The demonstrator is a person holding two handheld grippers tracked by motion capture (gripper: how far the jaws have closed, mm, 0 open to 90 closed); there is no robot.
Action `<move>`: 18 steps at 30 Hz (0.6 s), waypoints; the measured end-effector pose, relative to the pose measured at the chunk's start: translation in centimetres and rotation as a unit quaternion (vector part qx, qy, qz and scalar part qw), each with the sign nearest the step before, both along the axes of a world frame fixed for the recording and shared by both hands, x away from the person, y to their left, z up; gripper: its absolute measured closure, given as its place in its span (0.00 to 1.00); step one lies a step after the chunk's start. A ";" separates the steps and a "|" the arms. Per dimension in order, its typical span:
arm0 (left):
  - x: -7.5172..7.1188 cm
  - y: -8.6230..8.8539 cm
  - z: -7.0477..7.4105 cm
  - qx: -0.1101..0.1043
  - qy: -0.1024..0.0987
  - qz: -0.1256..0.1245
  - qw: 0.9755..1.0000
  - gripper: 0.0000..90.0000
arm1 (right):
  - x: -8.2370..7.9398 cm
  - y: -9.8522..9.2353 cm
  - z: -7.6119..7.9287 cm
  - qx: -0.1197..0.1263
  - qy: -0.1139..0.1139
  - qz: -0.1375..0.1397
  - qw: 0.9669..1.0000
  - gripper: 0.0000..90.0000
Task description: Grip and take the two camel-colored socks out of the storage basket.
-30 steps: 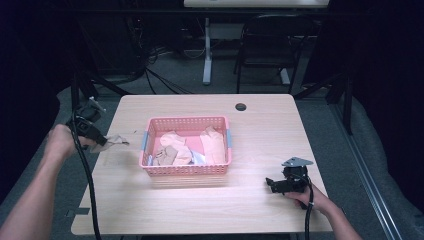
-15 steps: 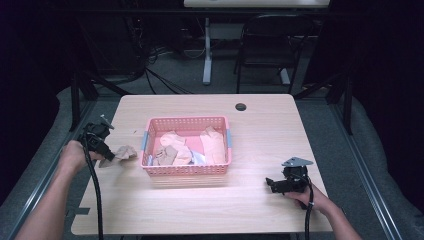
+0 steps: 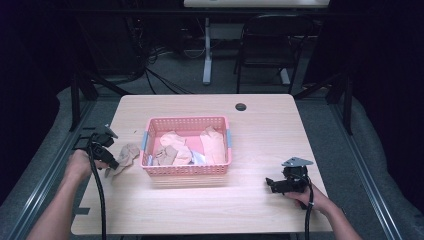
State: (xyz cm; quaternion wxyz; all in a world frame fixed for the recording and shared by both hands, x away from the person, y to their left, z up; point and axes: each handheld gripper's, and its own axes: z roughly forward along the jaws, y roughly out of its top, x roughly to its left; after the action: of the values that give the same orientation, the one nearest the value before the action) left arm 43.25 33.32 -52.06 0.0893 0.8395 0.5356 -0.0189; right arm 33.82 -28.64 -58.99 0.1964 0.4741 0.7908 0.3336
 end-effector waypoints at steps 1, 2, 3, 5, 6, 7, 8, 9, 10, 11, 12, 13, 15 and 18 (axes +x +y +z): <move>0.0 0.0 0.1 -0.004 0.002 0.000 1.000 0.83 | 0.0 0.0 0.0 0.000 0.000 0.000 1.000 0.00; 0.1 0.1 0.4 -0.006 0.001 0.010 1.000 0.76 | 0.0 0.0 0.0 0.000 0.000 0.000 1.000 0.00; 0.2 0.2 0.7 -0.006 -0.001 0.015 1.000 0.60 | 0.0 0.0 0.0 0.000 0.000 0.000 1.000 0.00; 0.3 0.2 1.4 -0.014 -0.005 0.021 1.000 0.46 | 0.0 0.0 0.0 0.000 0.000 0.000 1.000 0.00; 0.2 0.2 1.9 -0.015 -0.007 0.023 1.000 0.36 | 0.0 0.0 0.0 0.000 0.000 0.000 1.000 0.00; 0.2 0.1 2.4 -0.016 -0.012 0.021 1.000 0.30 | 0.0 0.0 0.0 0.000 0.000 0.000 1.000 0.00; 0.2 0.0 2.8 -0.018 -0.014 0.020 1.000 0.26 | 0.0 0.0 0.0 0.000 0.000 0.000 1.000 0.00; 0.3 0.0 3.2 -0.019 -0.015 0.019 1.000 0.21 | 0.0 0.0 0.0 0.000 0.000 0.000 1.000 0.00; 0.3 -0.1 3.8 -0.017 -0.018 0.020 0.999 0.17 | 0.0 0.0 0.0 0.000 0.000 0.000 1.000 0.00; 0.3 -0.1 4.3 -0.019 -0.022 0.021 0.999 0.16 | 0.0 0.0 0.0 0.000 0.000 0.000 1.000 0.00; 0.3 -0.2 4.8 -0.022 -0.023 0.022 0.999 0.14 | 0.0 0.0 0.0 0.000 0.000 0.000 1.000 0.00; 0.4 -0.2 5.1 -0.021 -0.025 0.022 0.999 0.10 | 0.0 0.0 0.0 0.000 0.000 0.000 1.000 0.00; 0.5 -0.3 6.1 -0.017 -0.027 0.021 0.999 0.02 | 0.0 0.0 0.0 0.000 0.000 0.000 1.000 0.00; 0.7 -0.6 7.7 -0.014 -0.040 0.018 0.999 0.00 | 0.0 0.0 0.0 0.000 0.000 0.000 1.000 0.00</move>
State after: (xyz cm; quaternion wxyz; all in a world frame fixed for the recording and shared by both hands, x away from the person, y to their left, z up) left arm 43.94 32.68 -44.37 0.1224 0.8284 0.5466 0.0089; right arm 33.82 -28.64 -58.99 0.1965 0.4741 0.7908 0.3336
